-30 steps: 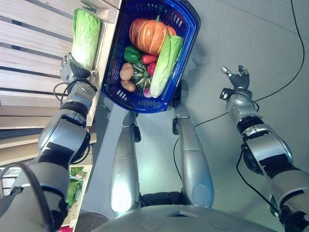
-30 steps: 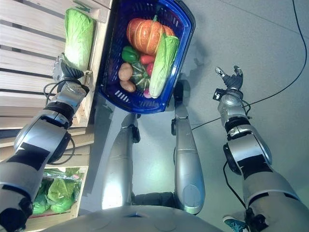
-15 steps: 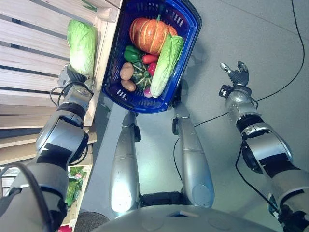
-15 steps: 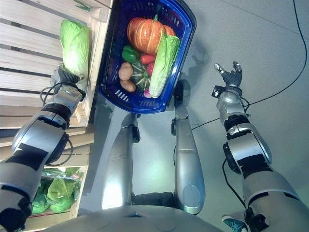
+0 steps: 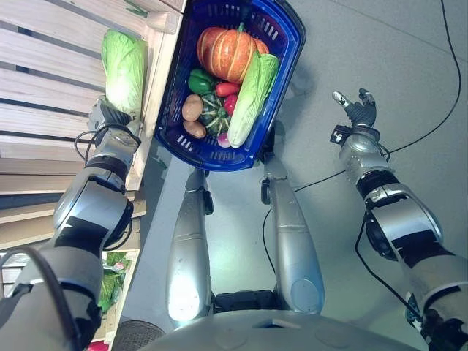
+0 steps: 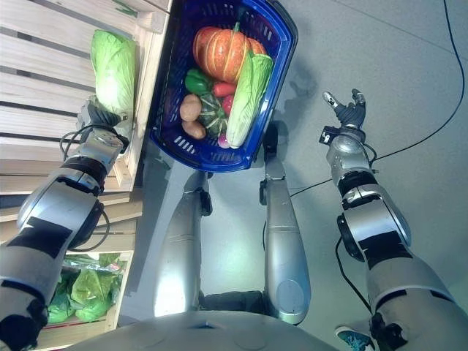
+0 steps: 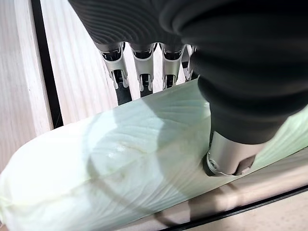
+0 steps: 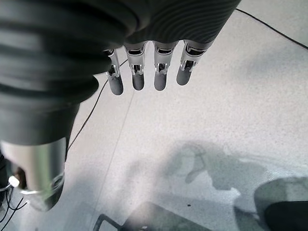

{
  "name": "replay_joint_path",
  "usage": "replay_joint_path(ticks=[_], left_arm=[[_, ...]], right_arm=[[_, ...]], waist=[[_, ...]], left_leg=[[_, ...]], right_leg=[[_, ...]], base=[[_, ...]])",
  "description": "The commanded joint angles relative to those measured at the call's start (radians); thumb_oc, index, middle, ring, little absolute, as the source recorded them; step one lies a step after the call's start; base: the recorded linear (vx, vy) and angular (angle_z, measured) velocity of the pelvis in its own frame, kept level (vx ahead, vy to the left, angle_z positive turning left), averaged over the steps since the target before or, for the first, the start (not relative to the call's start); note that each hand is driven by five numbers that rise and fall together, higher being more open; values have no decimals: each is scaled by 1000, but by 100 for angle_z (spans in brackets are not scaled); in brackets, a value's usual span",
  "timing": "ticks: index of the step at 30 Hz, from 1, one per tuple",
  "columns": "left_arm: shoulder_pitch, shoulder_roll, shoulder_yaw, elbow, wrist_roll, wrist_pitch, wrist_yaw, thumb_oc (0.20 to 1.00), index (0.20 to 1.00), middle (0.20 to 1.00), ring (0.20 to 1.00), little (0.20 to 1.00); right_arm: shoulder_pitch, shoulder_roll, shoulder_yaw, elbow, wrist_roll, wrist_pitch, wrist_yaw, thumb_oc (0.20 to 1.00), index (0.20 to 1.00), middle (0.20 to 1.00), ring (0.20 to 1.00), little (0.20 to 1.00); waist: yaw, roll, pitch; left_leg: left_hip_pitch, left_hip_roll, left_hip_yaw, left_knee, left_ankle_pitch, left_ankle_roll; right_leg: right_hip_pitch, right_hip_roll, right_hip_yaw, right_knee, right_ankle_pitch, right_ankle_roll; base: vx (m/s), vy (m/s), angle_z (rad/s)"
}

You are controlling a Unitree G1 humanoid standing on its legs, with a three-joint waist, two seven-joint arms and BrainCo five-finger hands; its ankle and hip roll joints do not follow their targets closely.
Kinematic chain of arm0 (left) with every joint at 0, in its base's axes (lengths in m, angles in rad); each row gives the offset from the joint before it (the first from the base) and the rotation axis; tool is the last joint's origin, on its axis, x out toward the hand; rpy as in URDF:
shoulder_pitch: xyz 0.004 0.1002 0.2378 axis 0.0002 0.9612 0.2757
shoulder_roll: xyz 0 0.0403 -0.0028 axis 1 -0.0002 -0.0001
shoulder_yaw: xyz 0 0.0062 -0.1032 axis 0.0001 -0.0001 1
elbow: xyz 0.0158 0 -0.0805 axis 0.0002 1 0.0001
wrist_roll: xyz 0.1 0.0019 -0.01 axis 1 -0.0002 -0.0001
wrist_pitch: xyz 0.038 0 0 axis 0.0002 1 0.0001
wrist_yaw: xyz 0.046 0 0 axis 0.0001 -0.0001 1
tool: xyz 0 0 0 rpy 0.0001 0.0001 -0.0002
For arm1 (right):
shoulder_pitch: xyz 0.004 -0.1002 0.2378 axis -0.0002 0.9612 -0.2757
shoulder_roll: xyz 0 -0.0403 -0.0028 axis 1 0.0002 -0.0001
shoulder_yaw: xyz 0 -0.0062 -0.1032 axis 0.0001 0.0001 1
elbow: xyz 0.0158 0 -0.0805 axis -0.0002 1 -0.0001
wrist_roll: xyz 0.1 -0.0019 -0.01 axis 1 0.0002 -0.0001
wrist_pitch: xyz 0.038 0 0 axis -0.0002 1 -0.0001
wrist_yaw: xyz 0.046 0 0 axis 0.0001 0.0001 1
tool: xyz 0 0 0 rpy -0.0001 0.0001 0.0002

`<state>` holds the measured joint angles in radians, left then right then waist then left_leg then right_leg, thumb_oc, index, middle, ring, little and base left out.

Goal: Pick up fruits and vegetables into the basket

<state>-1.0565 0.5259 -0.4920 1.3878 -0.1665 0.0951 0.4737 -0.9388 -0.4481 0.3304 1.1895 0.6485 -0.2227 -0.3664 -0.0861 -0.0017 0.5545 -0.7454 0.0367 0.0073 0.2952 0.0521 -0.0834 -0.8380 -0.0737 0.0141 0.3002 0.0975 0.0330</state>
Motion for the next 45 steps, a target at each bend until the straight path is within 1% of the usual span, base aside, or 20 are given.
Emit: replay_joint_path(ticks=[1,3,4,5,6,8,12,13,14,17,18,20,21,24,29,33,36,40,43,45], left_arm=[[53,-28,104,37,-151,-121,17,200,200,200,200,200],[71,-21,135,-2,-193,-207,37,200,200,200,200,200],[79,-20,146,-21,-201,-231,47,200,200,200,200,200],[98,-16,169,-69,-219,-285,73,200,200,200,200,200],[112,-16,181,-102,-221,-313,92,200,200,200,200,200],[144,-18,206,-185,-210,-359,138,200,200,200,200,200],[173,-23,229,-287,-181,-409,212,200,200,200,200,200],[174,-24,231,-298,-179,-404,215,200,200,200,200,200],[182,-22,241,-339,-152,-429,249,200,200,200,200,200],[185,-23,245,-386,-118,-441,286,200,200,200,200,200],[187,-20,240,-422,-75,-446,318,200,200,200,200,200],[188,-16,234,-443,-46,-449,335,200,200,200,200,200],[189,-11,227,-470,-12,-467,346,200,200,200,200,200],[188,3,186,-564,95,-466,376,200,200,200,200,200],[188,23,128,-676,240,-456,379,200,200,200,200,200],[185,51,87,-743,327,-431,348,200,200,200,200,200],[184,66,74,-778,350,-424,318,200,200,200,200,200],[177,98,36,-845,384,-436,232,200,200,200,200,200],[183,108,10,-902,418,-421,192,200,200,200,200,200],[183,116,1,-915,424,-417,168,200,200,200,200,200]], right_arm=[[44,19,16,-36,40,-69,17,1000,1000,1000,1000,1000],[56,20,21,-71,50,-94,58,1000,1000,1000,1000,1000],[63,22,22,-84,49,-102,64,1000,1000,1000,1000,1000],[77,24,22,-113,50,-118,78,1000,1000,1000,1000,1000],[87,28,22,-132,49,-131,81,1000,1000,1000,1000,1000],[108,28,17,-174,50,-146,84,1000,1000,1000,1000,1000],[135,26,10,-227,48,-161,90,1000,1000,1000,1000,1000],[137,26,10,-233,47,-161,88,1000,1000,1000,1000,1000],[147,23,8,-260,49,-162,85,1000,1000,1000,1000,1000],[156,20,6,-283,48,-163,85,1000,1000,1000,1000,1000],[162,20,8,-308,49,-161,80,1000,1000,1000,1000,1000],[167,20,10,-321,50,-166,82,1000,1000,1000,1000,1000],[175,18,11,-342,54,-171,95,1000,1000,1000,1000,1000],[198,10,24,-436,65,-163,146,1000,1000,1000,1000,1000],[234,-8,57,-568,73,-152,215,1000,1000,1000,1000,1000],[249,-25,74,-649,91,-150,266,1000,1000,1000,1000,1000],[256,-27,78,-690,90,-142,283,1000,1000,1000,1000,1000],[260,-35,86,-757,102,-112,336,1000,1000,1000,1000,1000],[268,-31,86,-807,105,-86,344,1000,1000,1000,1000,1000],[270,-33,86,-815,120,-83,360,1000,1000,1000,1000,1000]], waist=[[3,1,-34],[7,3,-34],[8,3,-34],[12,5,-34],[15,7,-34],[21,11,-34],[27,15,-34],[28,16,-34],[30,16,-34],[32,17,-34],[33,16,-34],[34,16,-34],[36,16,-34],[37,17,-34],[36,14,-34],[35,12,-34],[34,11,-34],[33,11,-34],[32,11,-34],[32,11,-34]], left_leg=[[-28,-43,13,-4,-16,5],[-23,-44,10,-7,-16,3],[-22,-45,8,-7,-17,2],[-19,-47,4,-10,-16,2],[-18,-49,2,-12,-16,2],[-15,-52,-3,-18,-15,3],[-10,-55,-9,-22,-15,3],[-10,-56,-9,-22,-15,3],[-11,-56,-11,-20,-15,3],[-15,-56,-13,-18,-15,3],[-13,-56,-13,-20,-13,2],[-13,-55,-12,-20,-12,2],[-15,-54,-12,-19,-11,2],[-20,-54,-12,-23,-6,1],[-20,-52,-6,-26,-1,0],[-17,-50,-4,-25,1,-2],[-18,-50,-1,-25,3,-1],[-14,-48,3,-29,5,-2],[-8,-47,5,-33,5,-1],[-6,-47,6,-35,6,0]], right_leg=[[41,59,-65,43,-114,26],[45,60,-65,42,-116,27],[46,60,-65,42,-117,27],[50,61,-65,41,-118,27],[51,61,-66,40,-118,26],[55,61,-68,37,-120,25],[61,59,-72,35,-123,23],[62,59,-72,35,-124,23],[61,58,-74,38,-126,22],[58,57,-76,41,-127,21],[61,57,-78,41,-127,20],[62,57,-78,40,-126,20],[61,56,-80,41,-125,19],[56,56,-82,42,-121,20],[59,54,-85,38,-113,24],[63,51,-87,38,-109,28],[63,50,-87,38,-107,30],[67,47,-88,32,-101,36],[74,44,-87,26,-96,40],[76,44,-87,25,-95,41]], base=[[0,0,0],[0,0,0],[-14,-42,2],[-17,-42,3],[-19,-42,4],[-23,-34,5],[-15,-23,5],[-7,-16,4],[0,0,0],[0,0,0],[0,0,0],[0,0,0],[0,0,0],[0,0,0],[0,0,0],[0,0,0],[0,0,0],[0,0,0],[0,0,0],[0,0,0]])
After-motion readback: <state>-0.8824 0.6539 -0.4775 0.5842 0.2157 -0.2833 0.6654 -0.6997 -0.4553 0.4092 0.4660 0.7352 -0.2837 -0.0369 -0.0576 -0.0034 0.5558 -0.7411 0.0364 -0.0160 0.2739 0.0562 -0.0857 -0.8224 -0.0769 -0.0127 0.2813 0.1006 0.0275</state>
